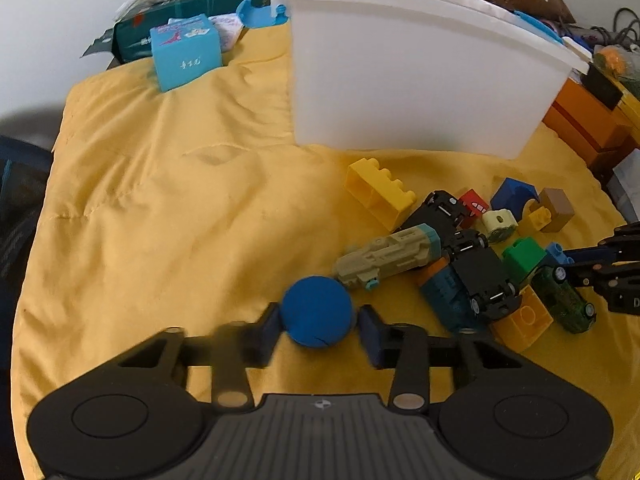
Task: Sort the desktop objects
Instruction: 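Grasp the small blue brick with the right tool while the left tool grasps the blue ball, then lower the blue brick into the bin with the right tool while the left tool drops the blue ball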
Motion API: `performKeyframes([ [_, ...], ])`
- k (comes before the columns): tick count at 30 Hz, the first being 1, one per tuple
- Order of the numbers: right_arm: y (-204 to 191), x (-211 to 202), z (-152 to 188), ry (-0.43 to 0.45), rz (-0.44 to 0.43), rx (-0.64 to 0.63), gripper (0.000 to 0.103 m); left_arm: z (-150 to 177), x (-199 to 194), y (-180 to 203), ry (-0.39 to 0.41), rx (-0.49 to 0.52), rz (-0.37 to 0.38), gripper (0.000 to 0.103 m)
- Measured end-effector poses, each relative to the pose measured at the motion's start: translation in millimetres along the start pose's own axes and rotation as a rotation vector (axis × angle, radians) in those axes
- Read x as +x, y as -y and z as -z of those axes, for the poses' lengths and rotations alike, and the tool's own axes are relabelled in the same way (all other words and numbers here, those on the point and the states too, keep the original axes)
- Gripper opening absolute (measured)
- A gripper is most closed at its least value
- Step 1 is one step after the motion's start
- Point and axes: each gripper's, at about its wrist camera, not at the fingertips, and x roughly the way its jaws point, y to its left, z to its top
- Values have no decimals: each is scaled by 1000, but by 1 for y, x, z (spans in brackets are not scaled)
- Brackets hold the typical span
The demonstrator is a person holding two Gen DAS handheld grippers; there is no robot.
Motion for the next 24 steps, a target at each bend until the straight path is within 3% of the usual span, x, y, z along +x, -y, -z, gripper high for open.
performKeyframes([
  [12, 21, -66, -14, 126, -74, 118, 18, -18, -58, -1, 86, -70, 63, 41],
  [19, 33, -108, -64, 235, -93, 147, 18, -68, -101, 13, 174, -64, 129, 41],
  [24, 39, -124, -104, 283, -84, 131, 18, -107, -111, 20, 197, -51, 158, 41],
])
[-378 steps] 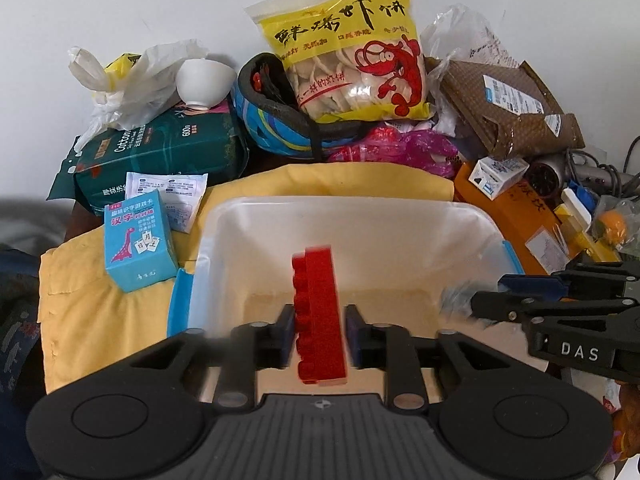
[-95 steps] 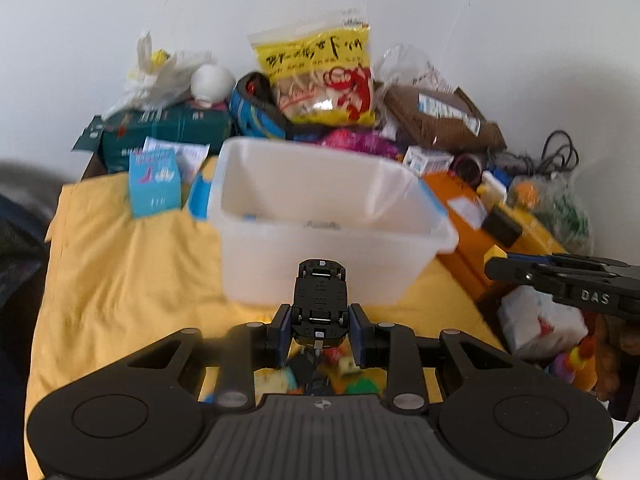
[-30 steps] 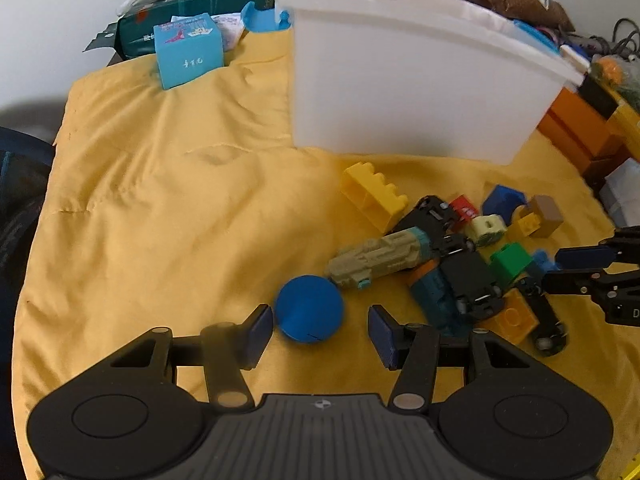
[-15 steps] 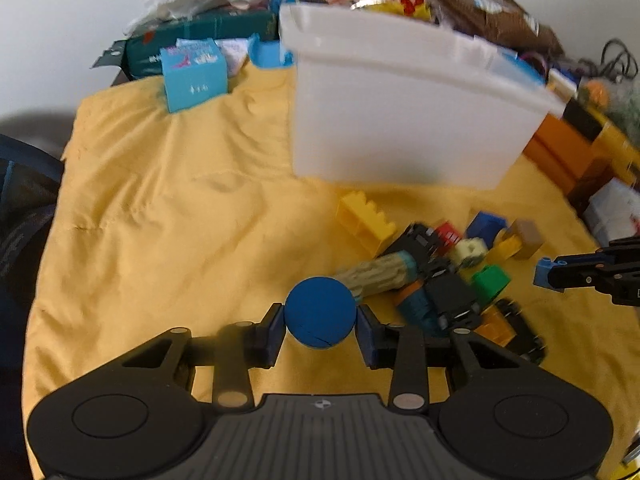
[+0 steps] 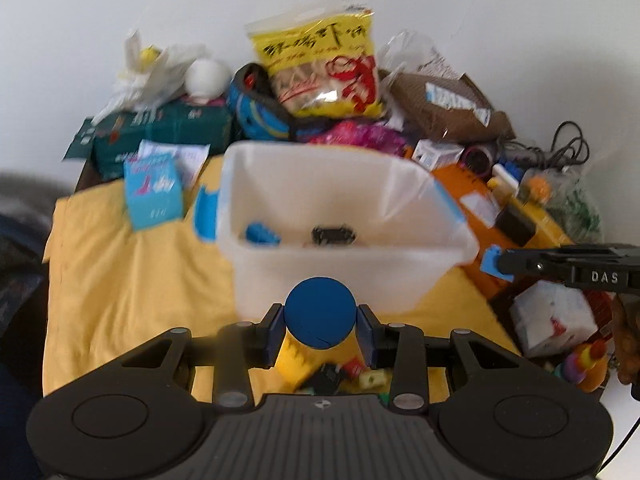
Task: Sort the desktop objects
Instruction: 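Lower the blue brick into the bin with the right tool while the left tool drops the blue ball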
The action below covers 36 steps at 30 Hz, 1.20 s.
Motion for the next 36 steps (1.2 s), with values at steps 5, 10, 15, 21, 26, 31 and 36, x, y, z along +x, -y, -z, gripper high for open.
performKeyframes([
  [5, 1, 4, -37, 12, 6, -23, 18, -35, 6, 4, -1, 4, 12, 41],
  [10, 8, 16, -62, -16, 12, 0, 18, -66, 17, 4, -17, -24, 22, 41],
  [15, 9, 30, -76, -36, 30, 4, 18, -87, 33, 8, -36, -7, -4, 41],
  [21, 10, 44, -83, -68, 43, -7, 18, -98, 47, 6, -61, -5, -28, 41],
  [26, 14, 56, -82, -95, 53, 2, 18, -101, 56, 5, -75, -3, -40, 41],
  [31, 20, 68, -83, -115, 72, 19, 20, -101, 64, 5, -84, -3, -56, 41],
  [36, 22, 70, -84, -107, 85, 0, 47, -99, 64, 8, -67, 21, -105, 54],
])
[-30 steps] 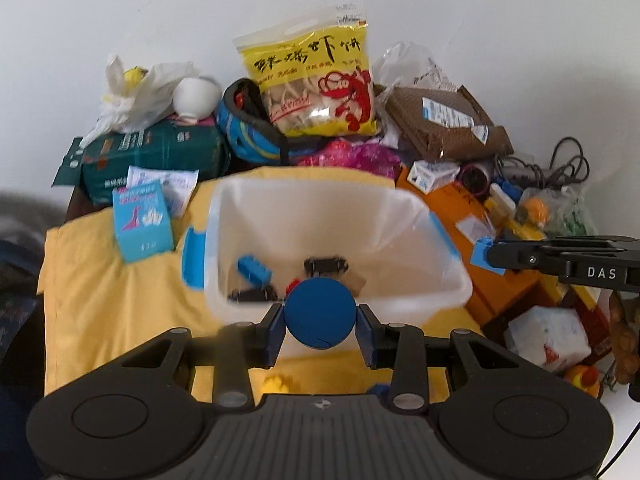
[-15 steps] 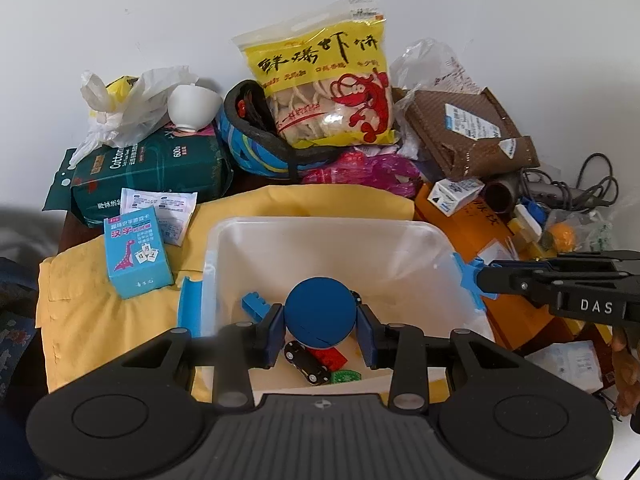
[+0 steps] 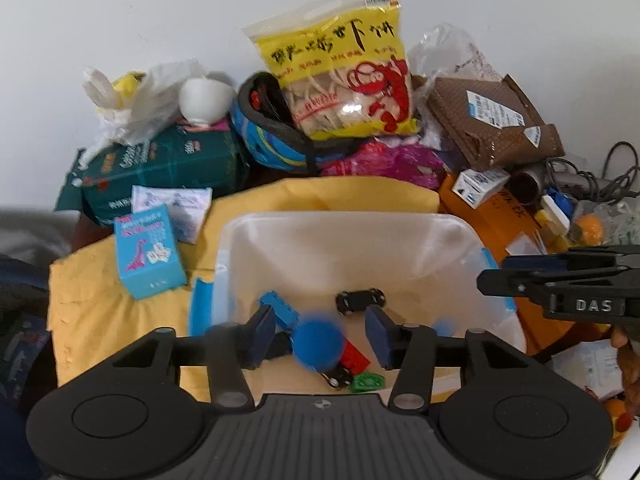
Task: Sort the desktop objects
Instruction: 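Lower the blue brick into the bin with the right tool while the left tool drops the blue ball, then grasp a black toy car with the right tool while the left tool grasps the teal toy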
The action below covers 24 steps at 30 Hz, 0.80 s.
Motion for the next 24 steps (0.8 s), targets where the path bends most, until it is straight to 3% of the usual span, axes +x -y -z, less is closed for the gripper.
performKeyframes([
  [5, -4, -14, 16, 20, -16, -46, 47, 18, -17, 1, 45, 37, 7, 54],
  [9, -13, -30, 63, 18, -61, -88, 47, 70, -32, 7, 61, 67, 54, 54],
  [13, -30, -22, 139, -68, -76, -130, 47, 147, -25, 16, 1, 99, 36, 54],
  [17, -52, -5, 208, -165, -87, -138, 47, 209, -4, 23, -113, 81, 48, 54],
  [24, -72, 15, 243, -208, -56, -155, 47, 239, 19, 30, -147, 73, 7, 52],
])
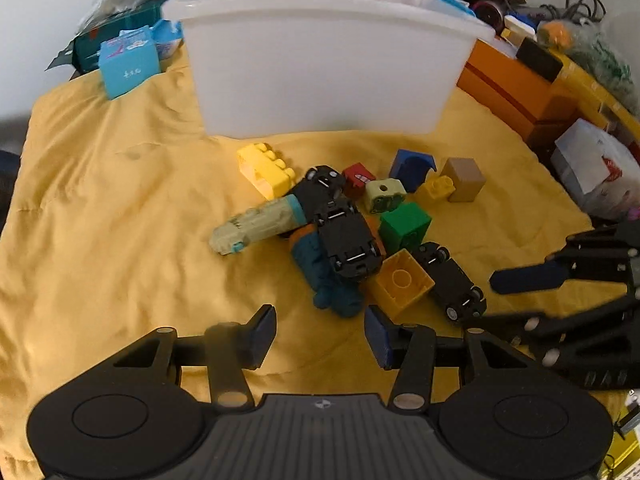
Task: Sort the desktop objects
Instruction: 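Grasp a black toy car with the right tool while the left tool grasps the teal toy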
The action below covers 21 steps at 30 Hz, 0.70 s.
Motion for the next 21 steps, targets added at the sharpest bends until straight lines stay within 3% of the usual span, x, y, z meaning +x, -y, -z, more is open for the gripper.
performKeyframes([
  [10, -5, 21, -8, 19, 49, 5, 43, -13, 27, 5, 0, -9, -33, 53],
  [11, -5, 20, -8, 19, 51, -3, 33, -13, 28, 6, 10, -6, -33, 52],
  [14, 2, 13, -5, 23, 33, 3, 33, -12, 26, 7, 23, 23, -25, 36],
  [21, 28, -17, 9, 63, 35, 73, 33, -1, -5, -9, 67, 18, 6, 36],
])
